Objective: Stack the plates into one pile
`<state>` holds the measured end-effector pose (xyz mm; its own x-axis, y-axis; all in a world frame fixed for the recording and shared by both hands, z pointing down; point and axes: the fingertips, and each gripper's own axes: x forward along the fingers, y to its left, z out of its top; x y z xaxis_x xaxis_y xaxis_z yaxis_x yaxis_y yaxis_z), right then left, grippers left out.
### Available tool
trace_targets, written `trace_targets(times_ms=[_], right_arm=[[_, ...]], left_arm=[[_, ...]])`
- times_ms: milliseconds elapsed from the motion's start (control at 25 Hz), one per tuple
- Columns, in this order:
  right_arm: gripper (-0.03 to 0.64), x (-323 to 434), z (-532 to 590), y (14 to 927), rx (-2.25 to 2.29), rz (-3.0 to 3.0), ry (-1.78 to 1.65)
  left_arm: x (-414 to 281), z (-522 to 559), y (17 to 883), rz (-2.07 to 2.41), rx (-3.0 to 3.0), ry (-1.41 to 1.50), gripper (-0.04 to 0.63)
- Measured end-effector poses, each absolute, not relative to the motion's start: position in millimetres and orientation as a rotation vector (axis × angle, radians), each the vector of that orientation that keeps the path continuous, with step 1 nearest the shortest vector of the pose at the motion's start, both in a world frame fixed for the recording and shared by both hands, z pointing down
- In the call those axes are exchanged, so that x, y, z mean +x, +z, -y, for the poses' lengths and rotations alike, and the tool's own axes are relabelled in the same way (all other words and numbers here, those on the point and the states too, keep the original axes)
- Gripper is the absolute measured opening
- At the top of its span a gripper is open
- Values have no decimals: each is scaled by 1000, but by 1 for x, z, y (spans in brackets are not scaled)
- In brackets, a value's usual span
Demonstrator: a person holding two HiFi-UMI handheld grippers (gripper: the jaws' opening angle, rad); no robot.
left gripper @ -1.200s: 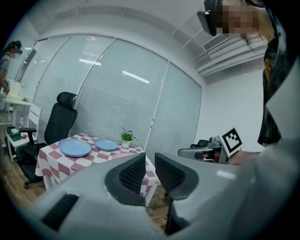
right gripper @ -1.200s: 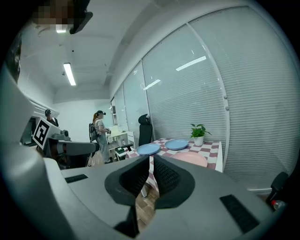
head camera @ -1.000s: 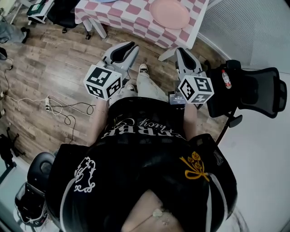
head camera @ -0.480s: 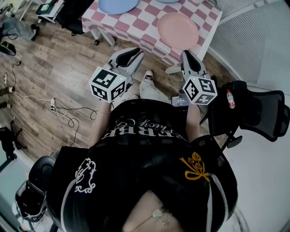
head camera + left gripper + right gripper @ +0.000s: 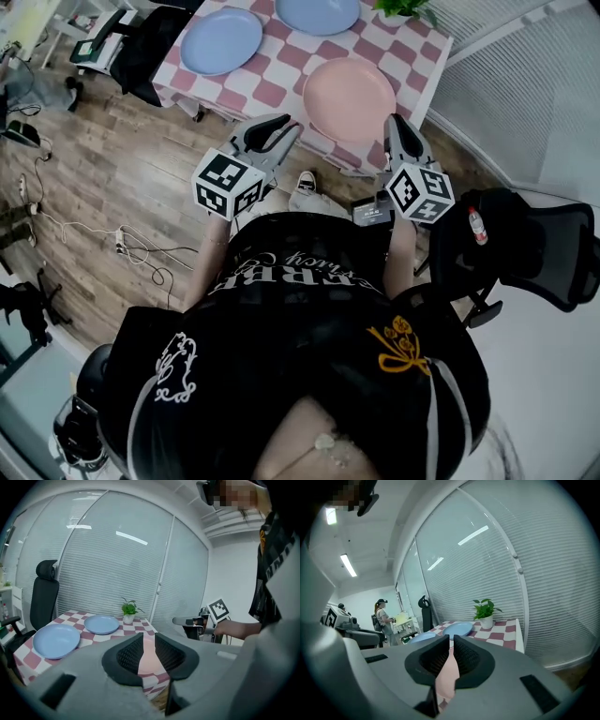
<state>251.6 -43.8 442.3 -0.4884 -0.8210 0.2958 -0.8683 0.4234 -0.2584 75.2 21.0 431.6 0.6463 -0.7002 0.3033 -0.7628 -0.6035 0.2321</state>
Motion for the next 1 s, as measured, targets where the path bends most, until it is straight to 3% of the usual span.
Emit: trace_targets(times_ms=[600, 760, 840, 1000], right_arm=[[31, 294, 80, 505, 1539, 2363, 700], [32, 301, 84, 525, 1538, 2277, 728], [35, 306, 86, 537, 1554, 2232, 760], [144, 305, 86, 567, 1555, 2180, 929]], left_arm=[[94, 42, 478, 1052, 2523, 454, 75], [94, 62, 510, 926, 2528, 612, 180], [91, 73, 528, 873, 2517, 664, 199], [81, 92, 578, 793, 2440, 809, 233]])
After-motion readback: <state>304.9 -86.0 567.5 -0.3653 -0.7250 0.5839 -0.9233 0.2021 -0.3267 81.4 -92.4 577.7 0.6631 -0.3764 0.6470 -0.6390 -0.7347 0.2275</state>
